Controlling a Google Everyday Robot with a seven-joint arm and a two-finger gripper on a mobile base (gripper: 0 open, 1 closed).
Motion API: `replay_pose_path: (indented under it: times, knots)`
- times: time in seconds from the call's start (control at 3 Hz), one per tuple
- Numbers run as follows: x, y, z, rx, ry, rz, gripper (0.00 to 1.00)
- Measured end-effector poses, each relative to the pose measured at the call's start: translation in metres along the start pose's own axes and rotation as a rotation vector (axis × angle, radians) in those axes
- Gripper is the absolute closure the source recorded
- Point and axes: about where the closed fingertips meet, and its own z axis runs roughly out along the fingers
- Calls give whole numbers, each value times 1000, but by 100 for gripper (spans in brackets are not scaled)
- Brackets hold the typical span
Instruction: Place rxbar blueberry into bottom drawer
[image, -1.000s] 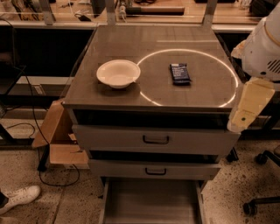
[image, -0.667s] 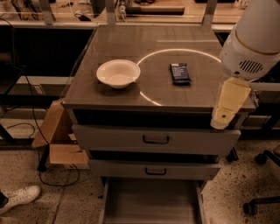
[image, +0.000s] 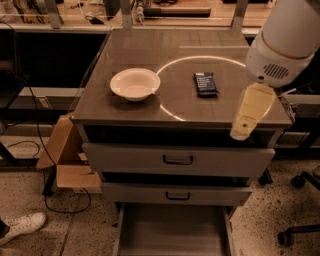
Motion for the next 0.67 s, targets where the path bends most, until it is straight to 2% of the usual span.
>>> replay_pose_path:
  times: [0.33, 0.67]
  knots:
    - [-11, -26, 12, 0, -24, 76, 0]
    - [-10, -55, 30, -12, 4, 164, 0]
